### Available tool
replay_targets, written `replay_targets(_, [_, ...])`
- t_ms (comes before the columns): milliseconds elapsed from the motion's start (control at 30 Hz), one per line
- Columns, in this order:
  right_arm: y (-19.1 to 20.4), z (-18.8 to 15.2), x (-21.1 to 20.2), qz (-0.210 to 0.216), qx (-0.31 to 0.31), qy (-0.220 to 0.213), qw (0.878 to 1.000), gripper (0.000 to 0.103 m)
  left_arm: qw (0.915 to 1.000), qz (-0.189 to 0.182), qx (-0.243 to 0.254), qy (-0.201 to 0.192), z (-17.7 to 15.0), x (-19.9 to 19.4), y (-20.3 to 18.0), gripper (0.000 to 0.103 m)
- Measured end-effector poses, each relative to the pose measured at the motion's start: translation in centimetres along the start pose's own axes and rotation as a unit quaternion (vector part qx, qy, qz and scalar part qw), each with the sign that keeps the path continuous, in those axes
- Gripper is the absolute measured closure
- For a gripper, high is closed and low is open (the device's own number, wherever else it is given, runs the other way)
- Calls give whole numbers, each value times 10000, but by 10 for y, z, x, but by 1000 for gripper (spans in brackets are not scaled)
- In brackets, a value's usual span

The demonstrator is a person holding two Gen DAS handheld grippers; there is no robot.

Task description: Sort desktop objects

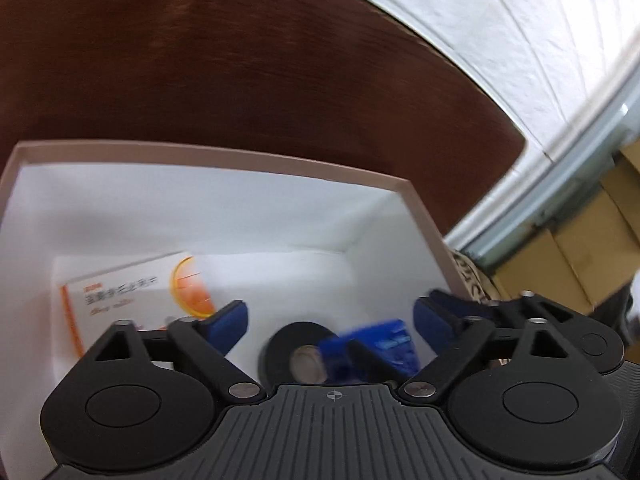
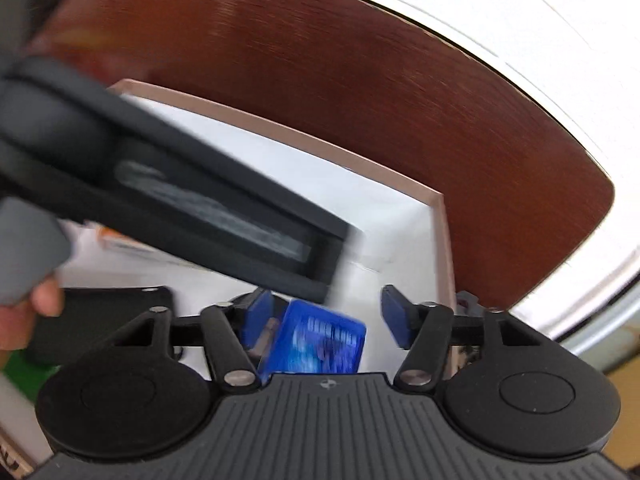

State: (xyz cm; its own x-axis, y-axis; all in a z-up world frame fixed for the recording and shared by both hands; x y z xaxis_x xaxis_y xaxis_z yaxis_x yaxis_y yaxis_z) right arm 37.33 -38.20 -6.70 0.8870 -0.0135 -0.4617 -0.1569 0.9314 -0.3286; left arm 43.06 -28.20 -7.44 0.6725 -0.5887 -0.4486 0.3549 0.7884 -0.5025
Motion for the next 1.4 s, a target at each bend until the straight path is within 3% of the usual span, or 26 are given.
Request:
replay_targets(100, [-7, -2, -6, -102, 169, -156, 9997, 22, 9998, -167, -95, -1, 2, -9, 8, 0])
replay_targets(300, [-3, -18, -27, -119, 181, -152, 9996, 3, 9997, 120, 137, -145, 2, -23, 14, 0])
replay_targets(600, [31, -28, -60, -55, -37, -190, 9998, 1, 9979, 141, 495, -404, -6, -63, -3, 0])
replay_targets(633, [30, -20, -47, -64, 6, -205, 9998, 1, 9974, 154, 545, -451, -6, -69, -5, 0])
replay_targets(767, [23, -17, -61, -163, 289, -299, 9990, 1, 9955, 240, 684, -603, -10, -92, -12, 0])
replay_targets(1000, [26, -33, -106, -32, 1054, -542, 9929, 1, 9921, 573, 861, -709, -28, -136, -17, 0])
replay_targets(1400, [40, -61, -180, -422, 1512, -891, 9836, 1, 9839, 929, 1263, -857, -83, -205, -24, 0])
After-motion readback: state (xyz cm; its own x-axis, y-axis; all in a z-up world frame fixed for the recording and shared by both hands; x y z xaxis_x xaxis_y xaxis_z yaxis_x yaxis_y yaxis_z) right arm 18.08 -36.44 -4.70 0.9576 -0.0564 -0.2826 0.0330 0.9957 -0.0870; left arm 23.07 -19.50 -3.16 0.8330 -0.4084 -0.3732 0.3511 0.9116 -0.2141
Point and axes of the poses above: each gripper's, at about its wrist camera, not at the fingertips, and x roughly the way its jaws point, y to its left, z to its top, the point moved 9 cm from there along x, roughly the way its jaws point, and after that the axes turned 15 degrees about -y, right-handed, at the moved point
